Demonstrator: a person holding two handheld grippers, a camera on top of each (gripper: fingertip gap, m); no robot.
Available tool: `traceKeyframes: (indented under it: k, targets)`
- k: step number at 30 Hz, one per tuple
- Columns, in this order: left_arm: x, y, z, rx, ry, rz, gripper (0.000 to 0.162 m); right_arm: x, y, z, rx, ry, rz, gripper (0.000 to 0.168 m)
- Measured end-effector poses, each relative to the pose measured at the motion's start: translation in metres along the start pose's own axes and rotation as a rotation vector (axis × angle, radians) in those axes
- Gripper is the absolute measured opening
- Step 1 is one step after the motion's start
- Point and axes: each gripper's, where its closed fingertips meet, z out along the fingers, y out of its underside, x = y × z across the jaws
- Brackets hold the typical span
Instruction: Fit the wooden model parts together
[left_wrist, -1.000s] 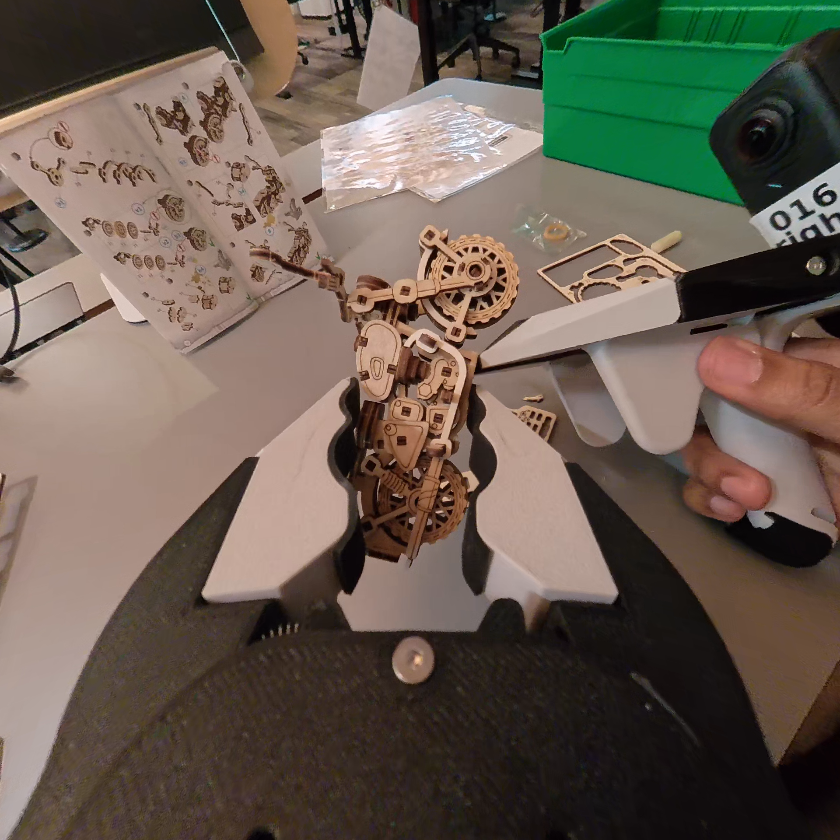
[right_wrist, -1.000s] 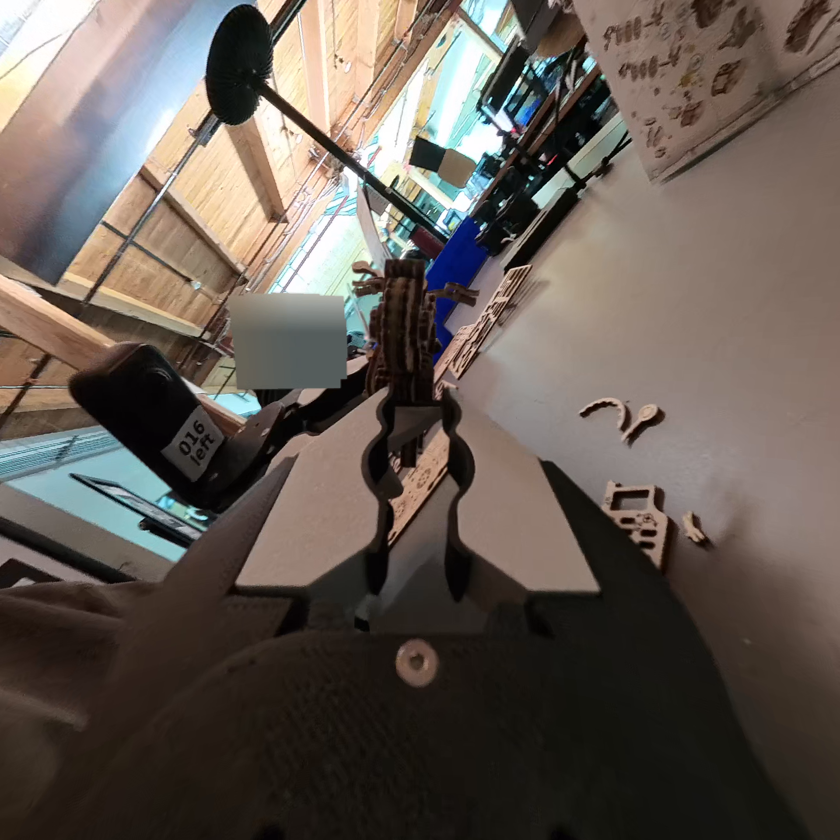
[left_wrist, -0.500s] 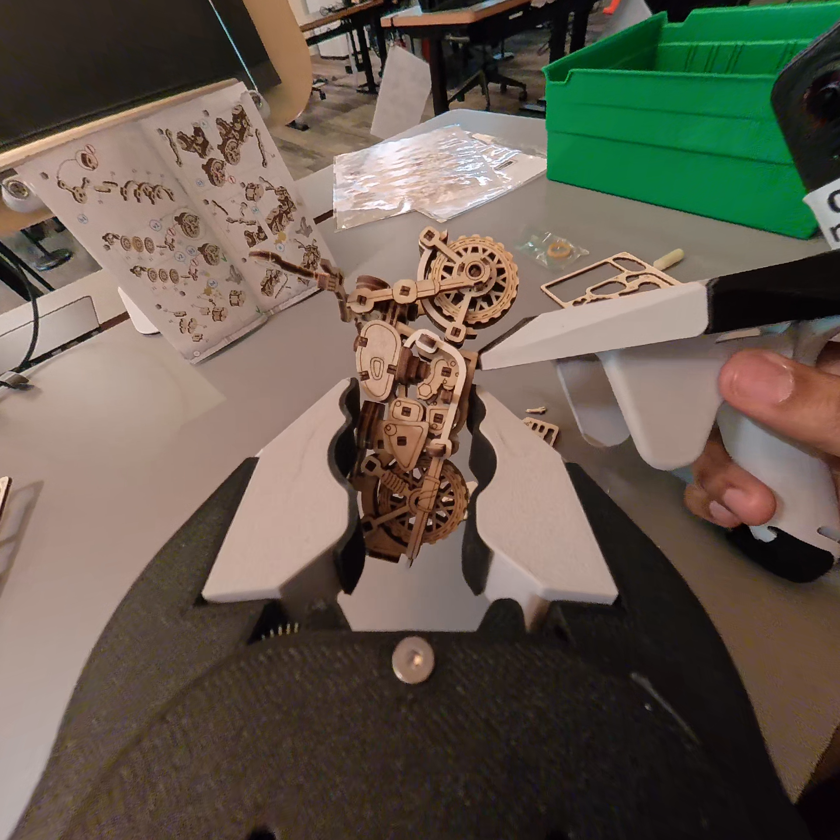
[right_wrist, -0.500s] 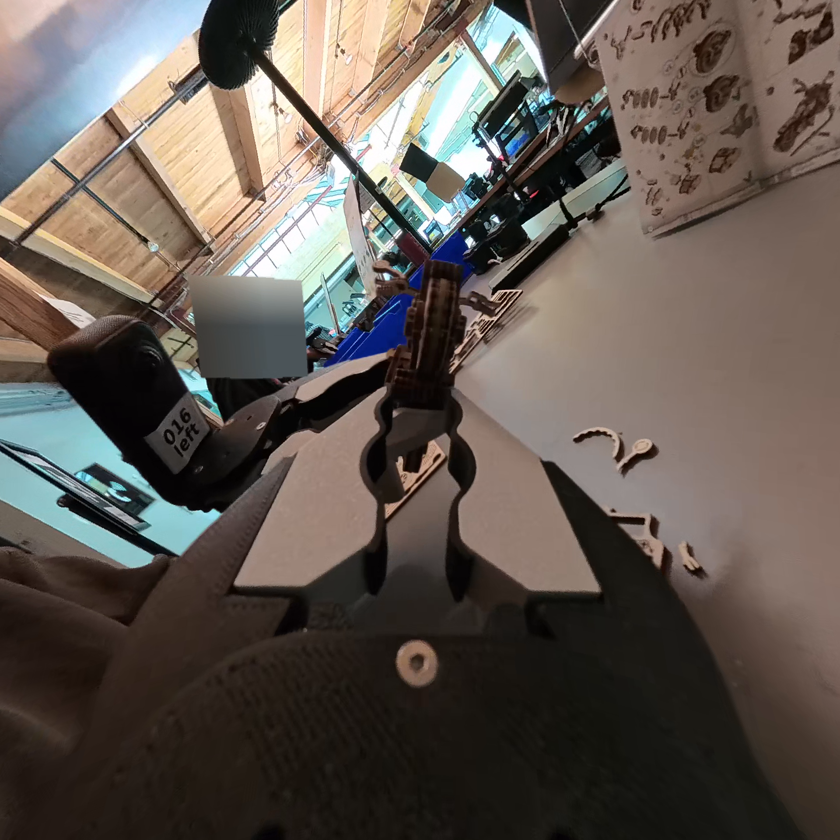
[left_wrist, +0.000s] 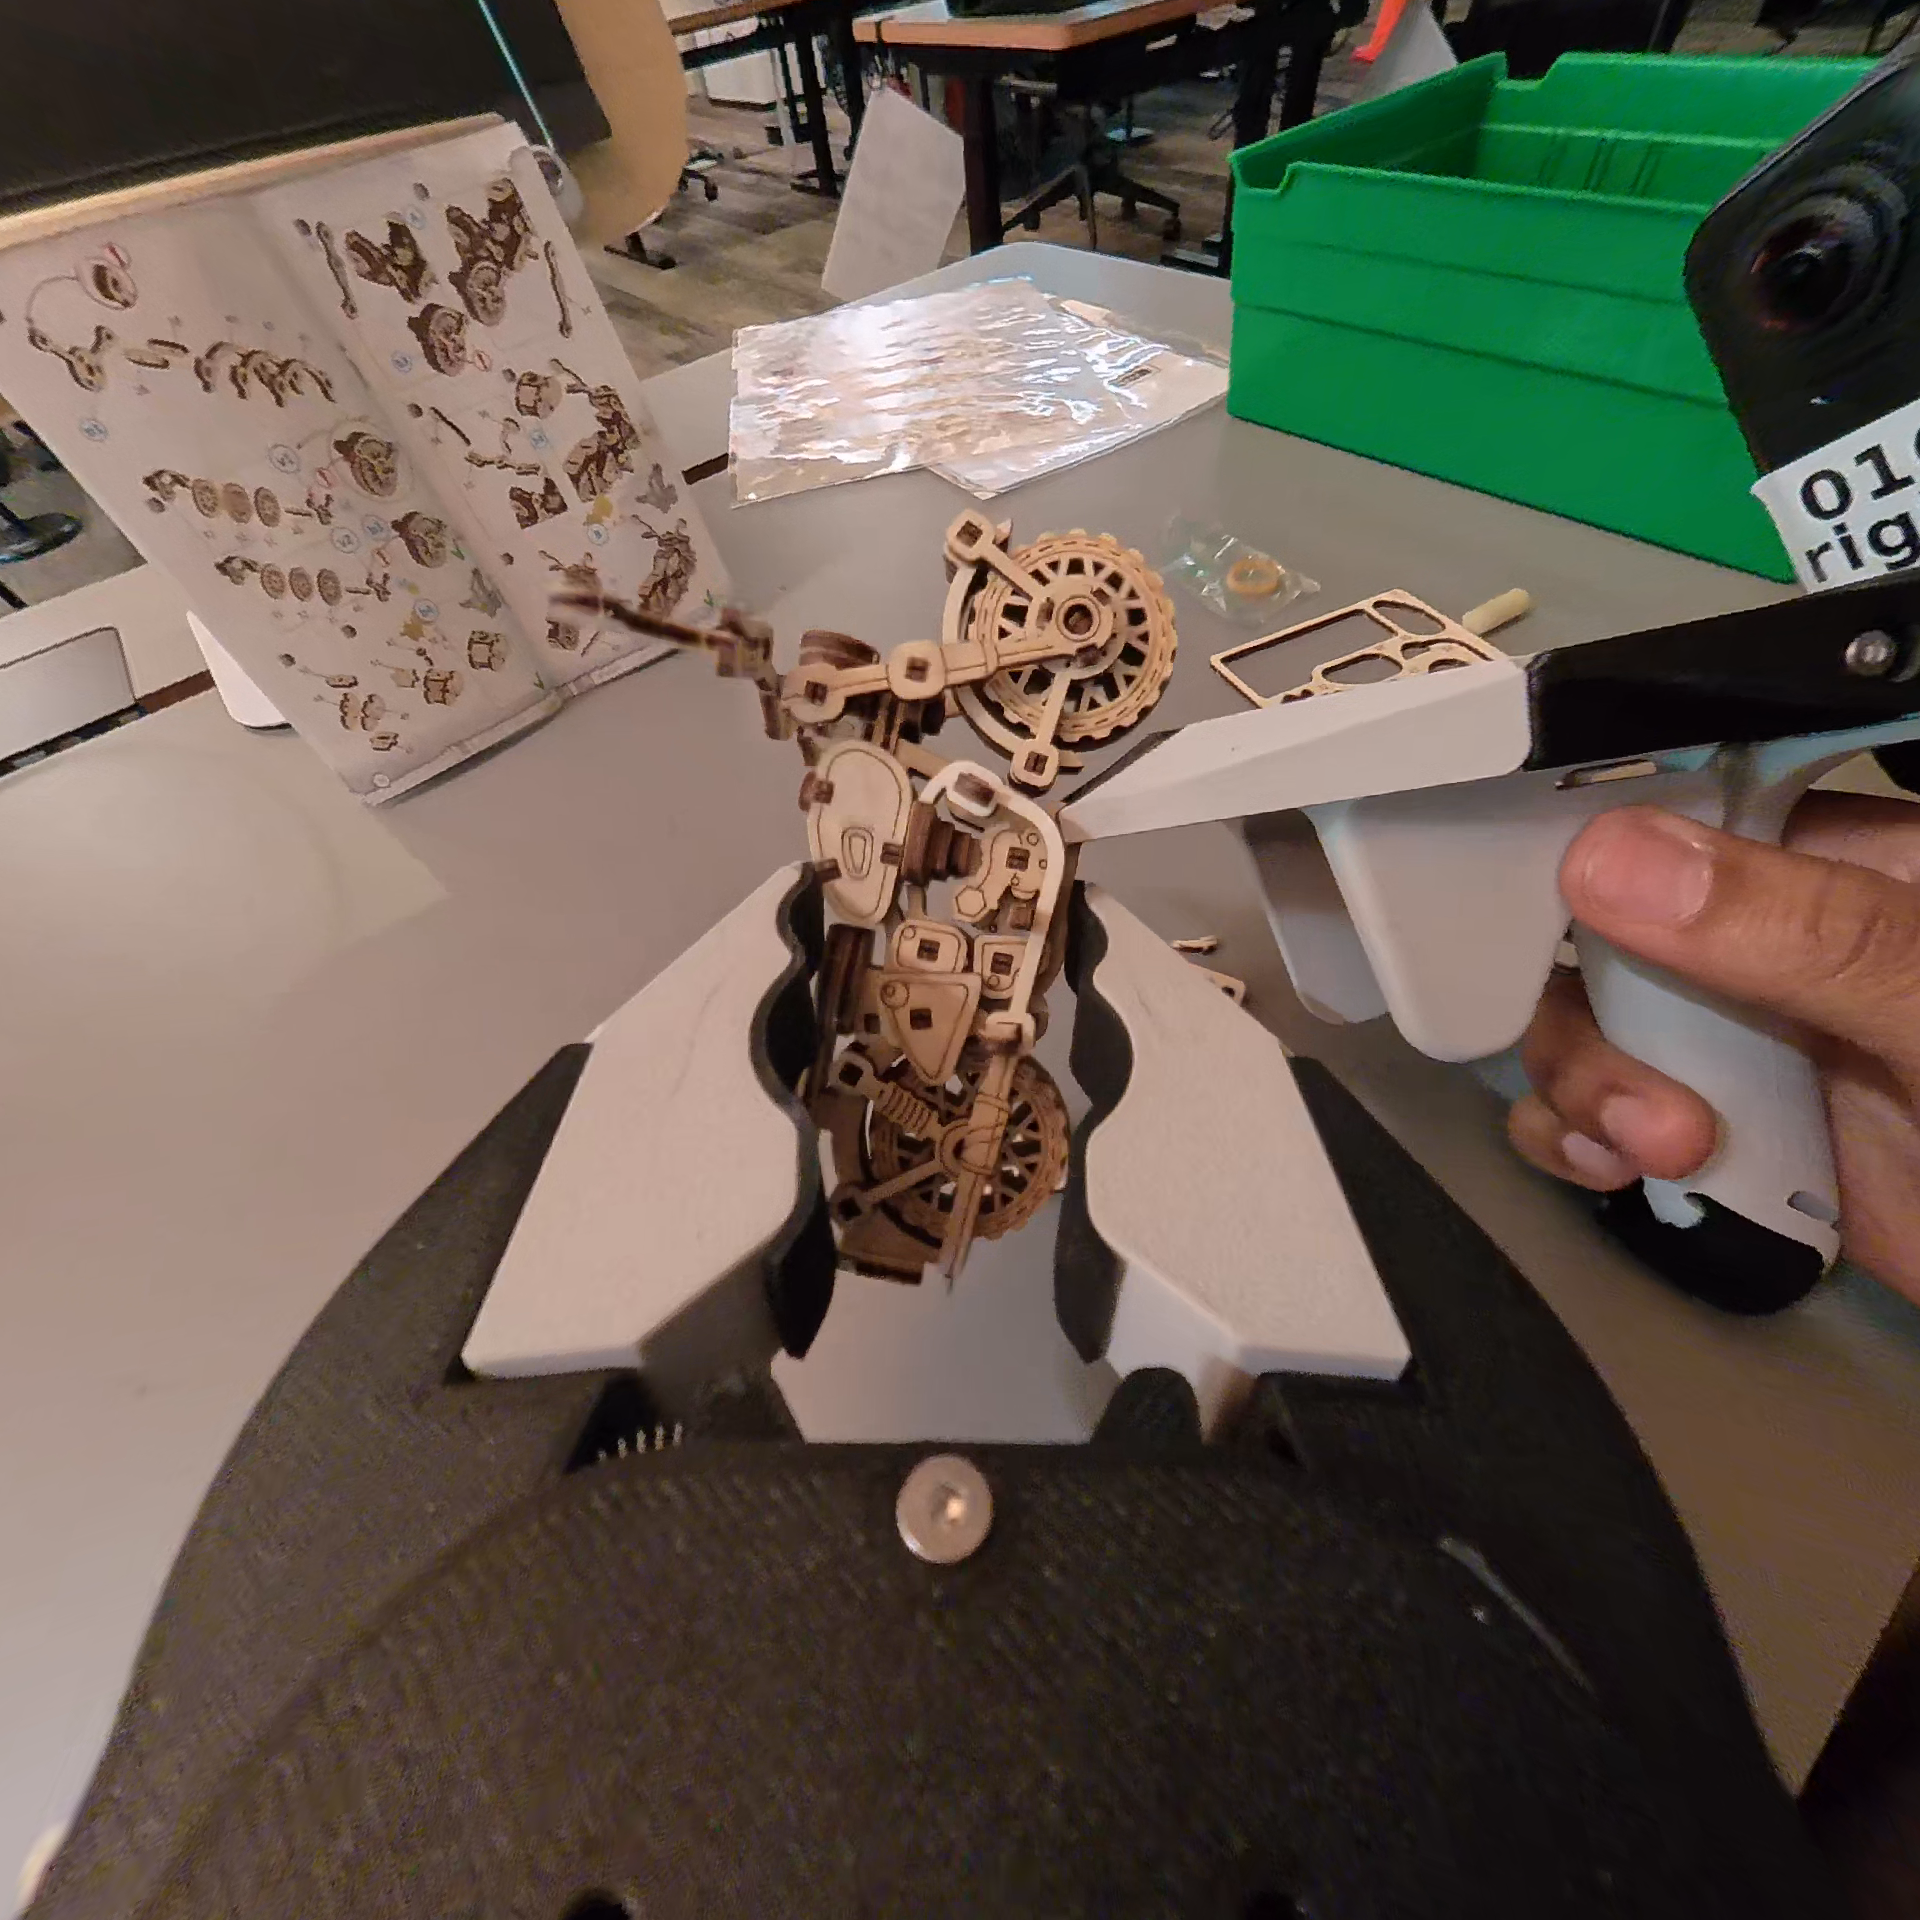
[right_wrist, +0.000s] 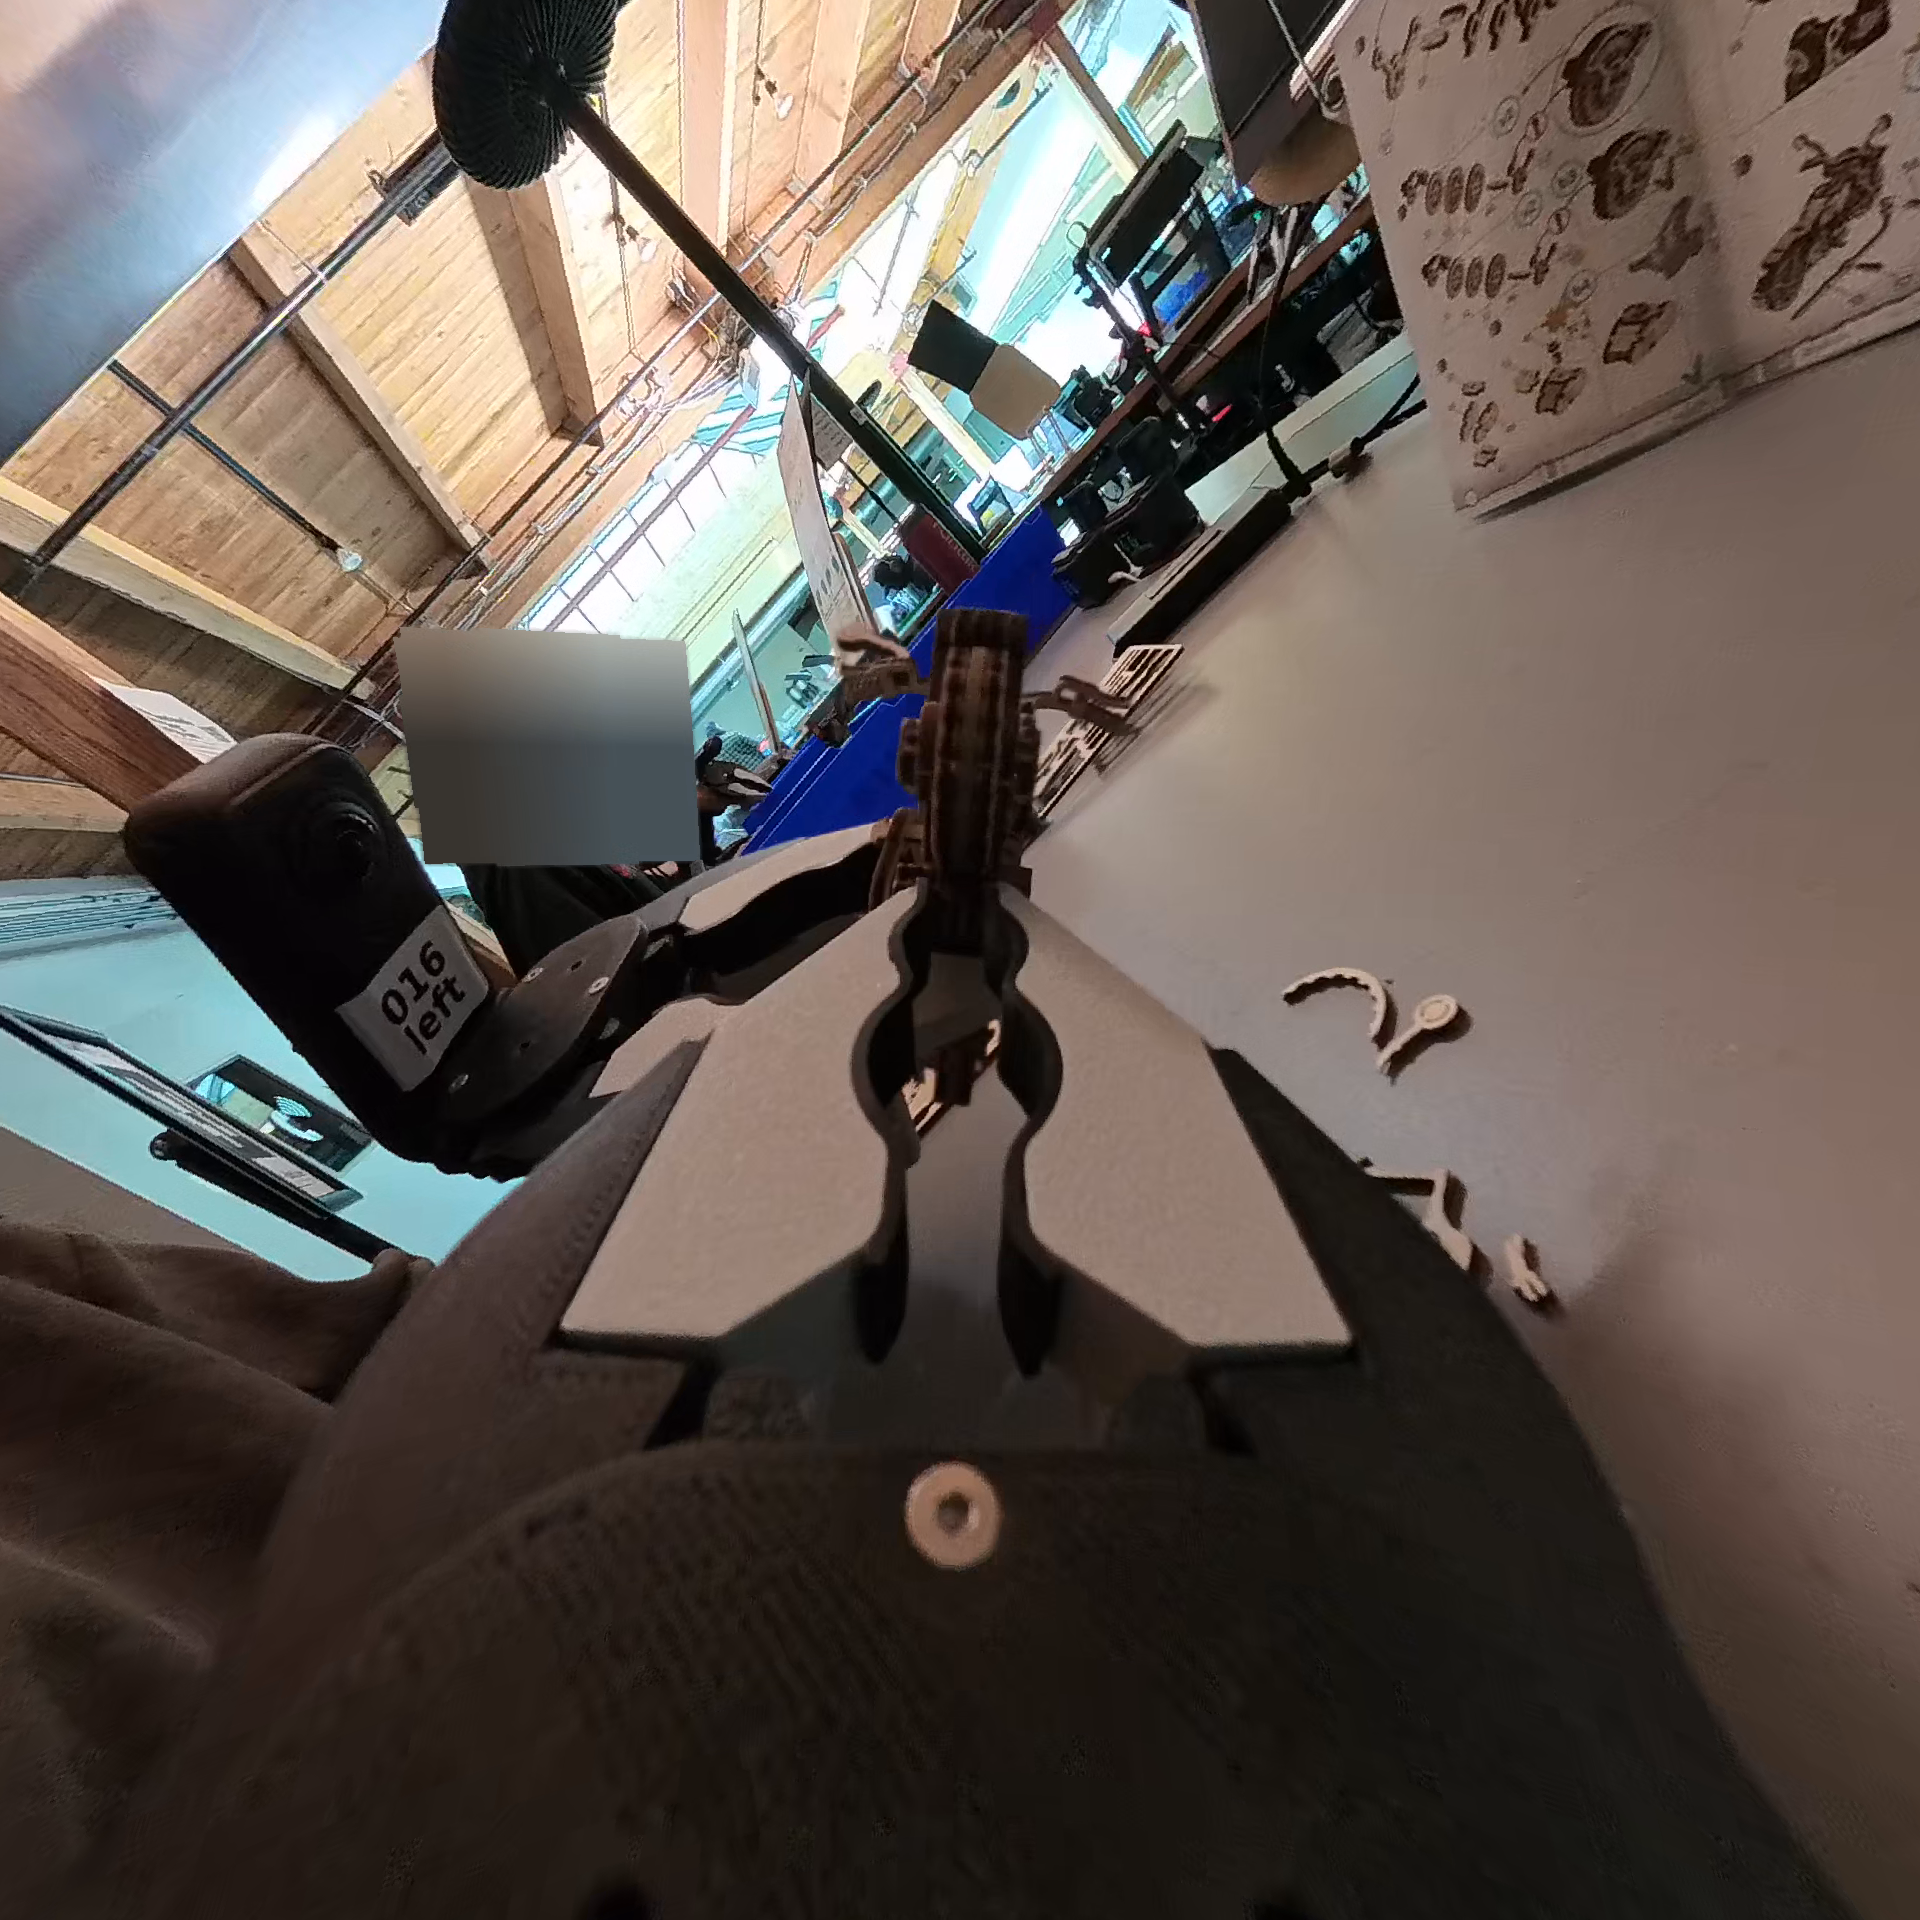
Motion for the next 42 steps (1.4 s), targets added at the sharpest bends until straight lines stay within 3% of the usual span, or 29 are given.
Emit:
traceKeyframes:
  k: [4, 9, 12, 15, 19, 22, 30, 42]
  targets:
    - [0.005, 0.0, 0.0, -0.002, 0.07, -0.068, 0.053, 0.002, 0.001, -0.001, -0.016, -0.017, 0.047, 0.007]
    - [0.016, 0.003, -0.007, -0.053, 0.21, -0.154, 0.079, 0.004, -0.003, -0.007, -0.032, -0.038, 0.078, 0.006]
    - [0.027, 0.0, -0.016, -0.072, 0.328, -0.208, 0.081, 0.005, -0.007, -0.014, -0.065, -0.065, 0.112, 0.006]
    - [0.041, -0.002, -0.027, -0.088, 0.502, -0.374, 0.08, -0.001, -0.013, -0.022, -0.13, -0.136, 0.153, 0.007]
    - [0.059, -0.005, -0.046, -0.085, 0.779, -0.658, 0.061, -0.022, -0.006, -0.033, -0.258, -0.257, 0.102, 0.007]
    - [0.066, -0.009, -0.061, -0.059, 0.917, -0.822, 0.059, -0.032, 0.007, -0.043, -0.346, -0.289, 0.044, 0.007]
    - [0.086, 0.002, -0.067, -0.077, 0.931, -0.799, 0.045, -0.038, 0.028, -0.068, -0.454, -0.337, 0.038, 0.007]
    - [0.085, 0.0, -0.066, -0.054, 0.938, -0.814, 0.022, -0.039, 0.031, -0.069, -0.451, -0.374, 0.115, 0.007]
